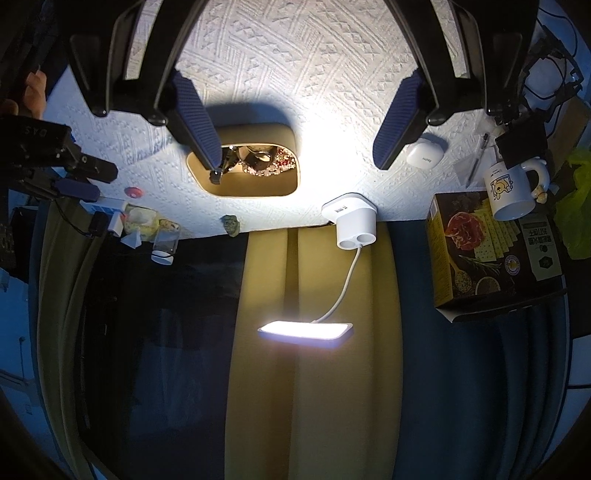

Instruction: Organize jewelry

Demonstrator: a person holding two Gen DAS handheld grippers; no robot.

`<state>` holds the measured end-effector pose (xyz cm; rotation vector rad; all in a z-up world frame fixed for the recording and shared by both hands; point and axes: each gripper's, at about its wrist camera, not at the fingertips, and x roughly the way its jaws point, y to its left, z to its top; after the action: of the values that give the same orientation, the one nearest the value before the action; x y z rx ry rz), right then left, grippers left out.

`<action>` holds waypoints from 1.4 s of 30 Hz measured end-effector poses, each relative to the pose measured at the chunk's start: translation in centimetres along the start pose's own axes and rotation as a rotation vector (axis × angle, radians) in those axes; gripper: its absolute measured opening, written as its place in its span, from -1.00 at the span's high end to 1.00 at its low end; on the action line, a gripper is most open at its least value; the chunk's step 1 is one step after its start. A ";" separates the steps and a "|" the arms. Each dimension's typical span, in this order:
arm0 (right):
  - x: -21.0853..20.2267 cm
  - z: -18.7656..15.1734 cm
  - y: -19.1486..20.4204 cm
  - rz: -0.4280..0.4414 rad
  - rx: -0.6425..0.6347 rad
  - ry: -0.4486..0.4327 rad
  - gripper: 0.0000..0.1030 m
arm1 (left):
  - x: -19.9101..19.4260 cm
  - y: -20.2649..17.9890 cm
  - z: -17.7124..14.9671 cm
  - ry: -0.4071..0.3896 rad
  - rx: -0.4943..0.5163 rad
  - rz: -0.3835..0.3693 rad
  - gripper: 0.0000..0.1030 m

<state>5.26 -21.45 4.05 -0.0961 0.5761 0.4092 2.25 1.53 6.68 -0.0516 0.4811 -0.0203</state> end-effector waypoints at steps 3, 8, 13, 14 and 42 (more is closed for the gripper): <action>0.1 -0.1 -0.1 0.000 0.002 0.004 -0.20 | 0.2 -0.1 0.0 0.005 0.003 -0.002 -0.63; 0.4 0.0 -0.2 0.001 0.002 0.007 -0.20 | 0.3 -0.2 0.0 0.008 0.003 -0.004 -0.63; 0.6 0.0 -0.3 0.000 0.006 0.011 -0.20 | 0.5 -0.4 0.0 0.009 0.005 -0.007 -0.63; 0.7 0.0 -0.3 0.001 0.006 0.013 -0.20 | 0.5 -0.4 0.0 0.009 0.006 -0.006 -0.63; 1.7 0.0 -1.1 0.010 0.009 0.022 -0.20 | 1.1 -1.0 0.0 0.013 0.014 -0.022 -0.63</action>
<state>6.93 -21.84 3.09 -0.0895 0.6005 0.4155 3.18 0.53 6.21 -0.0432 0.4938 -0.0461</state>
